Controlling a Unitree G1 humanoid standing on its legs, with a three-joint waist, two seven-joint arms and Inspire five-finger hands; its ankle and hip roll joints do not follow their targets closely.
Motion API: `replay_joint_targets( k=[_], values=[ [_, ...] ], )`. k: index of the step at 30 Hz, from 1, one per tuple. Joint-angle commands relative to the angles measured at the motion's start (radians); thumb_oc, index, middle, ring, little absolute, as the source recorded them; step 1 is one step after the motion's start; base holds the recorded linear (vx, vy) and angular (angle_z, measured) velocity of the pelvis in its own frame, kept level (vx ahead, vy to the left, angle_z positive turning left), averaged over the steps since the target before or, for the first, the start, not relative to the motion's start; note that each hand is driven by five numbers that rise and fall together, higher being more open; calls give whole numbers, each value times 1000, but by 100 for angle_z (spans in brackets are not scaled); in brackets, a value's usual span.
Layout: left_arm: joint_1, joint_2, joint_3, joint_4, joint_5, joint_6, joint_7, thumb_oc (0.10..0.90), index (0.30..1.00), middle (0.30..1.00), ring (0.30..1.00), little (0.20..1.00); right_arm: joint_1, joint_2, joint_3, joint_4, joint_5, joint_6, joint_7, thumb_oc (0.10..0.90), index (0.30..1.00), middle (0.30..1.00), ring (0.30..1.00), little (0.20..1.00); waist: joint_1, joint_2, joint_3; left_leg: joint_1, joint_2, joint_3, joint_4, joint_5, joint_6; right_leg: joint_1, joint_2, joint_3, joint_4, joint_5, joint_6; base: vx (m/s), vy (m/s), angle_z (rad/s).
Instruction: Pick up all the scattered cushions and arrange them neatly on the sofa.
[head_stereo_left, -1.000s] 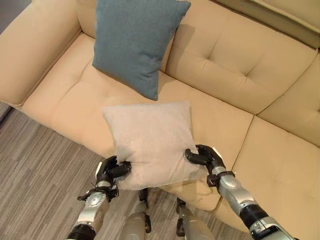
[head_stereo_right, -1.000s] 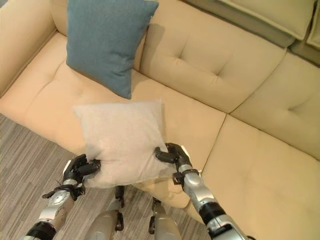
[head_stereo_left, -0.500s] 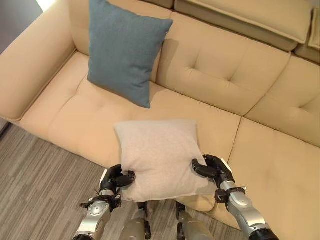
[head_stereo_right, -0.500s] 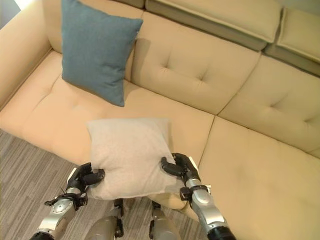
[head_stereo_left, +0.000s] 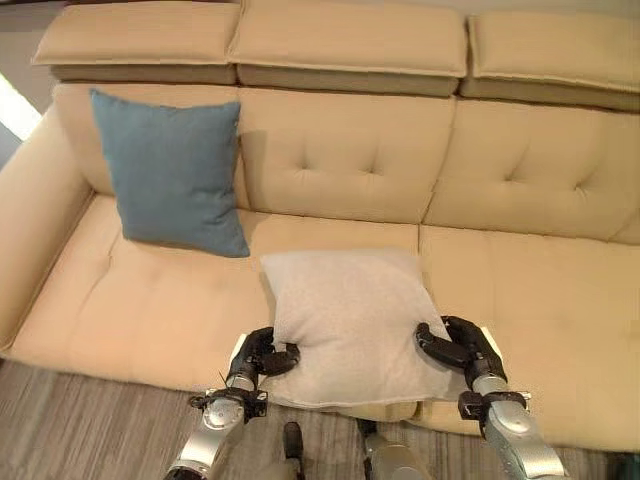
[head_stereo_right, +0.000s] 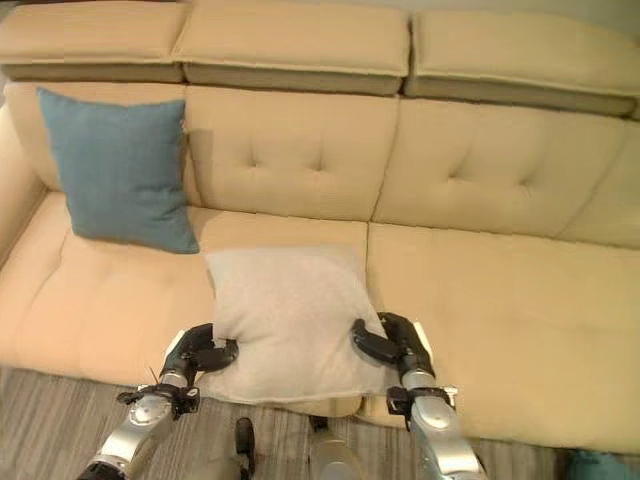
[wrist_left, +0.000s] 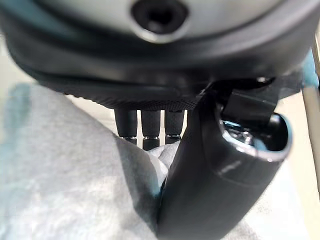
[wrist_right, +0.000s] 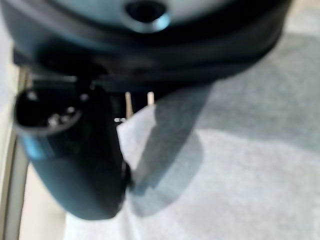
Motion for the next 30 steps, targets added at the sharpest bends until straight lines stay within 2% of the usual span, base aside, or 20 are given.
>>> replay_joint_targets(
  k=[1,3,5,6,7,8,11,14,15,16,17,20,21,24,26,29,30],
  values=[
    [-44,-8,-23,-168,23,-126,-13,400,300,300,300,300,-68,55,45,-192,-9,-137,24,400,300,300,300,300,2,-59,-133,-102,-93,-3,143,-123,14,-25,51,-48,64,-102,29,-52,114,-81],
    [-38,-3,-16,-165,25,-125,-6,400,300,300,300,300,-76,60,51,-199,-22,-132,25,400,300,300,300,300,8,-66,-137,-100,-84,16,128,-116,24,-47,55,-40,93,-108,39,-64,90,-51],
    [-28,8,13,-157,21,-127,7,400,300,300,300,300,-96,77,69,-198,-43,-128,25,400,300,300,300,300,31,-71,-121,-86,-56,61,96,-102,42,-93,47,-84,191,-134,54,-83,62,-75],
    [-24,10,24,-157,17,-128,12,400,300,300,300,300,-97,88,73,-197,-42,-128,28,400,300,300,300,300,46,-68,-113,-71,-42,80,86,-105,44,-97,21,-140,210,-145,57,-43,6,-85],
    [-24,10,24,-157,17,-128,12,400,300,300,300,300,-98,88,73,-197,-42,-128,28,400,300,300,300,300,46,-69,-114,-74,-42,80,84,-102,44,-99,20,-139,209,-143,57,-6,-62,-122],
    [-8,11,45,-155,10,-127,12,400,300,300,300,300,-89,99,76,-194,-51,-123,38,400,300,300,300,300,59,-63,-116,-53,-21,99,68,-97,43,-89,-34,-228,224,-156,50,0,-92,-102],
    [0,10,51,-151,4,-126,8,400,300,300,300,300,-76,97,66,-198,-59,-121,42,400,300,300,300,300,57,-58,-118,-38,-12,96,59,-95,40,-75,-56,-227,230,-160,49,15,-98,-21],
    [14,8,70,-153,-8,-126,25,400,300,300,300,300,-82,100,57,-211,-61,-121,37,400,300,300,300,300,69,-35,-123,-24,14,106,60,-102,32,-60,-121,-252,235,-146,56,37,-145,3],
    [14,8,70,-153,-8,-126,25,400,300,300,300,300,-82,100,57,-211,-61,-120,37,400,300,300,300,300,68,-35,-122,-22,14,106,61,-103,32,-59,-121,-253,235,-147,56,29,-122,1],
    [22,9,81,-160,-15,-129,30,400,300,300,300,300,-87,98,61,-212,-64,-119,37,400,300,300,300,300,76,-32,-123,-13,21,114,60,-104,28,-45,-138,-277,230,-146,58,84,-214,-4],
    [44,11,100,-175,-19,-135,30,400,300,300,300,300,-89,98,71,-216,-75,-111,45,400,300,300,300,300,95,-41,-138,-1,29,128,60,-108,15,7,-155,-323,182,-155,62,127,-310,-5],
    [59,4,117,-182,-32,-136,37,400,300,300,300,300,-90,85,77,-216,-87,-110,50,400,300,300,300,300,97,-50,-144,2,53,120,73,-103,-8,21,-132,-313,173,-168,60,105,-271,-25],
    [55,0,116,-185,-45,-139,44,400,300,300,300,300,-87,70,74,-239,-83,-111,48,400,300,300,300,300,93,-58,-149,-10,72,108,98,-100,-24,25,-107,-299,152,-168,51,130,-423,-16],
    [38,-11,100,-179,-43,-137,50,400,300,300,300,300,-82,55,66,-256,-69,-120,43,400,300,300,300,300,82,-65,-142,-49,94,104,175,-102,-41,49,-89,-310,126,-179,31,38,-282,3],
    [9,-29,66,-170,-43,-139,47,400,300,300,300,300,-80,30,58,-251,-77,-122,21,400,300,300,300,300,65,-68,-128,-106,118,138,278,-90,-45,66,-81,-330,106,-190,6,-8,-199,8],
    [1,-30,54,-170,-31,-140,40,400,300,300,300,300,-80,27,53,-258,-69,-119,18,400,300,300,300,300,61,-65,-123,-116,103,143,300,-96,-37,73,-71,-326,101,-199,-3,66,-88,11],
    [5,-34,48,-172,-25,-138,34,400,300,300,300,300,-76,30,53,-261,-68,-118,22,400,300,300,300,300,65,-60,-124,-128,47,123,279,-124,-22,79,-56,-315,104,-210,-7,114,-48,5]
  ],
)
